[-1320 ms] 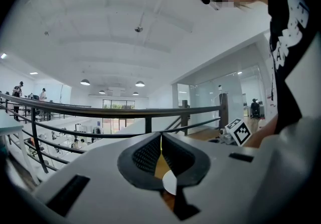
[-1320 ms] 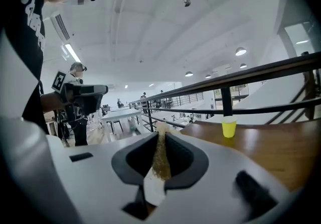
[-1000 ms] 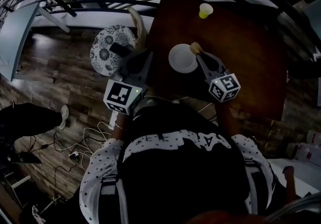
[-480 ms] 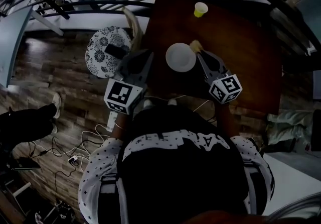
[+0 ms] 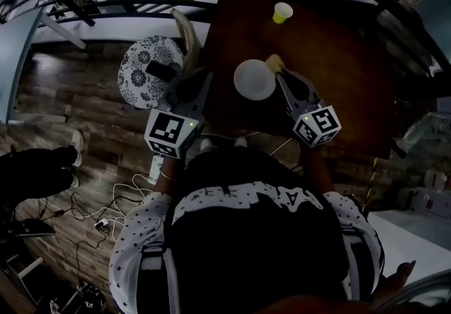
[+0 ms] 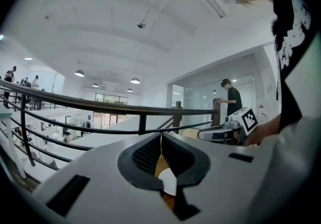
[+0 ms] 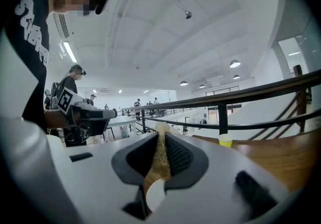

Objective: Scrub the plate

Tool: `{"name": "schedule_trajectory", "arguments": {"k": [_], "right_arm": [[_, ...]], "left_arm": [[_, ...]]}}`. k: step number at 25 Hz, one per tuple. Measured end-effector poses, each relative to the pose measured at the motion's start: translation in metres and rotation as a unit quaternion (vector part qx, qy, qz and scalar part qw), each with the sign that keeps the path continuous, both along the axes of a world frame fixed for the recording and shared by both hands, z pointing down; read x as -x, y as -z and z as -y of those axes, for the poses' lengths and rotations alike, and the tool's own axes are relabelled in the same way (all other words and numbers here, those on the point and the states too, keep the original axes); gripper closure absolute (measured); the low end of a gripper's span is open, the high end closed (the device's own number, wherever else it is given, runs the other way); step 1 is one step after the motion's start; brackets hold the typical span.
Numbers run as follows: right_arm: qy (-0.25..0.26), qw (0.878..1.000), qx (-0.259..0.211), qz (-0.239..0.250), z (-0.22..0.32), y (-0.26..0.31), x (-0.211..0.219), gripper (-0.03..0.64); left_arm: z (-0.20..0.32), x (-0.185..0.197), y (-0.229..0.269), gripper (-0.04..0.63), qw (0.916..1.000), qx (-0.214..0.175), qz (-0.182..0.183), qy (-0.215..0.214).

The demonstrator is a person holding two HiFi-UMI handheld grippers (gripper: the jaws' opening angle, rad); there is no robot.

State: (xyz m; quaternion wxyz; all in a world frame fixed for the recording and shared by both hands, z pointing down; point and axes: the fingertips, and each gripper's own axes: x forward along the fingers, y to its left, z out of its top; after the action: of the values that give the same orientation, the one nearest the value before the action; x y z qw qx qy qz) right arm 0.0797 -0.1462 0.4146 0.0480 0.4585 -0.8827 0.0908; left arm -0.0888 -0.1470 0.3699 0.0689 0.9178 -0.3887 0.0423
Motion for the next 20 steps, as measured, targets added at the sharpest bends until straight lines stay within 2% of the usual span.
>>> {"name": "schedule_trajectory", "arguments": {"k": [20], "right_arm": [[-0.005,1.000,-0.007,-0.004,0.0028,0.0078,-0.0009,0.568]], "left_arm": [[0.0034,-0.0014,-0.0001,0.580,1.0000,0.003,0.000,-0.005]]}}
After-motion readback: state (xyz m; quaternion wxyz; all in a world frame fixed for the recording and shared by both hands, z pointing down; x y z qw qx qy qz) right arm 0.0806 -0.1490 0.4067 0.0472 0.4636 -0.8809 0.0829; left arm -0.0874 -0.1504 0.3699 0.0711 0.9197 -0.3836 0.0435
